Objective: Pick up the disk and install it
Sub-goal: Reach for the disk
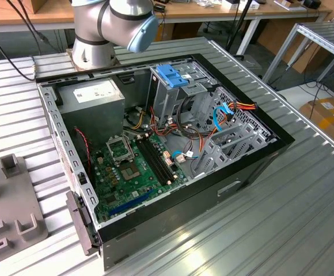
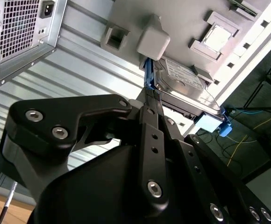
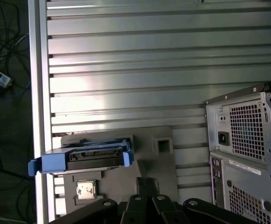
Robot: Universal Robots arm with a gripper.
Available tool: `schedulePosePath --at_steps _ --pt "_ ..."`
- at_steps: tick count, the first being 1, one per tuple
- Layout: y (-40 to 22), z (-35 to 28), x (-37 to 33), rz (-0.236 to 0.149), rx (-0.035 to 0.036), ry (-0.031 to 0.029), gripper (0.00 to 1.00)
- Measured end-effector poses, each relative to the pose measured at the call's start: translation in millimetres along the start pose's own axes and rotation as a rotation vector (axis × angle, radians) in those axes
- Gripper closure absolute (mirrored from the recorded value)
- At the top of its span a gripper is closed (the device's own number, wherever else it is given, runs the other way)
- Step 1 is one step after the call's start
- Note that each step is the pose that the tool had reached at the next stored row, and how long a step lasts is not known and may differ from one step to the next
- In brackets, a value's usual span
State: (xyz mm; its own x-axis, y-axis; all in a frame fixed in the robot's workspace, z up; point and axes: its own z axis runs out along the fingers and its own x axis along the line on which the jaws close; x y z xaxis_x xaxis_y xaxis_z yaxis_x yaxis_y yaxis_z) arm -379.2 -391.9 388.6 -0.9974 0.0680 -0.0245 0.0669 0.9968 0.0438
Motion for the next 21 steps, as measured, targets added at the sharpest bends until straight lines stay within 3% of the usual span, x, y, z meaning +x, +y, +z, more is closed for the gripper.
schedulePosePath --at_steps 8,11,19,21 --pt "-0.5 0.1 16.8 0.0 0.0002 0.0 0.89" --pt "0.1 0.1 30.2 0.0 0.0006 0.0001 0.89" --pt "0.1 0.1 33.0 0.0 0.0018 0.0003 0.89" --pt "0.2 0.3 33.0 0.0 0.002 0.0068 0.89"
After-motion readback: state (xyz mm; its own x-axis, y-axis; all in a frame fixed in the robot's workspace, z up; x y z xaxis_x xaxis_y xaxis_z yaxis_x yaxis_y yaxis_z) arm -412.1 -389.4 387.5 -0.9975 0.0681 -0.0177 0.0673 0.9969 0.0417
